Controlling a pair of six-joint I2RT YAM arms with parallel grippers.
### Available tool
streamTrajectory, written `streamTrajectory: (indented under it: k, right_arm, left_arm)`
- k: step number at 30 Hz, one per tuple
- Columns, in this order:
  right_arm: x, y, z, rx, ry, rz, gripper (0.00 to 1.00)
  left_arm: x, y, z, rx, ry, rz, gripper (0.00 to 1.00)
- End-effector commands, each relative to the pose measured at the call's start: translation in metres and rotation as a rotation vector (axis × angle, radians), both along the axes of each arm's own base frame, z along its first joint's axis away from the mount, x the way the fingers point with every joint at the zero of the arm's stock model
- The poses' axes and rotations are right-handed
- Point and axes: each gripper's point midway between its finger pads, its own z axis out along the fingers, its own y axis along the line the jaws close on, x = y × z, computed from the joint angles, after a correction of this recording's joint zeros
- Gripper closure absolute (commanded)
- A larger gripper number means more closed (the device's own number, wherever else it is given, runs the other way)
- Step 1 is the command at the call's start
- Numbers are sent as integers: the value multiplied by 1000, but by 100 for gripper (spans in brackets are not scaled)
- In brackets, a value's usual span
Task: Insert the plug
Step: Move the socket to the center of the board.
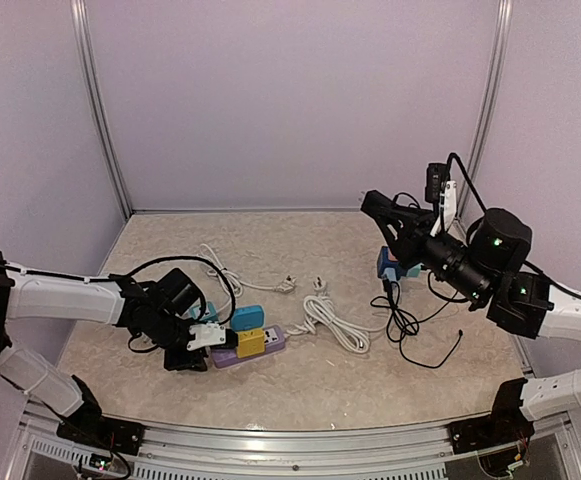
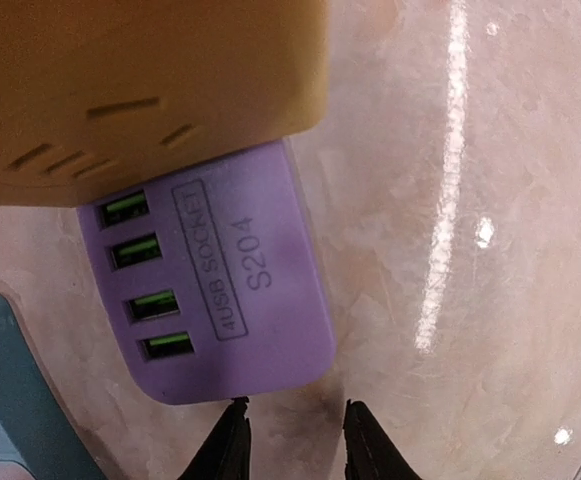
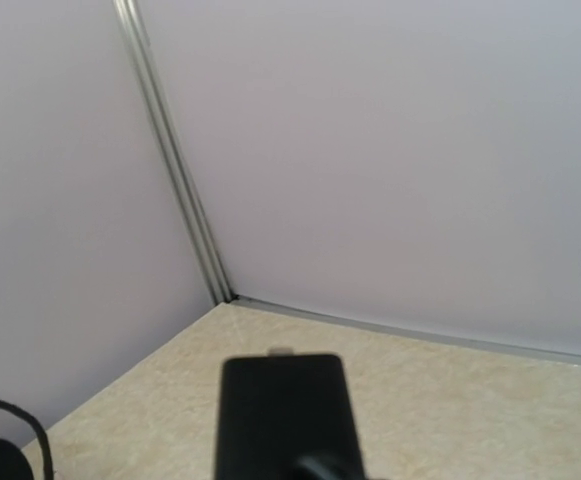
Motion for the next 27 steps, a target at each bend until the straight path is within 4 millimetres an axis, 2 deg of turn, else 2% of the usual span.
streamTrajectory:
  k: [1,12,14,18,22,27]
  right_arm:
    - [1,-16,4,3,-20,-54,100]
    - [-2,-26,3,-22,-30,-79,100]
    - [-2,-28,3,-34,-34,-87,100]
    - [-3,-31,3,-47,-39,-95,100]
    - [-5,-38,1,-48,-37,-111,100]
    - [-9,-52,2,-35,-37,-141,100]
  left_arm:
    - [12,-19,4,-59,-13,44,70]
    - [37,-30,3,23,-90,-87,68]
    - [45,-37,7,22,-119,-120,68]
    - [59,-63,22,-25,-135,-176,67]
    - [62,-76,16,-9,-111,-245,66]
    - [67,-81,7,10,-98,-264,66]
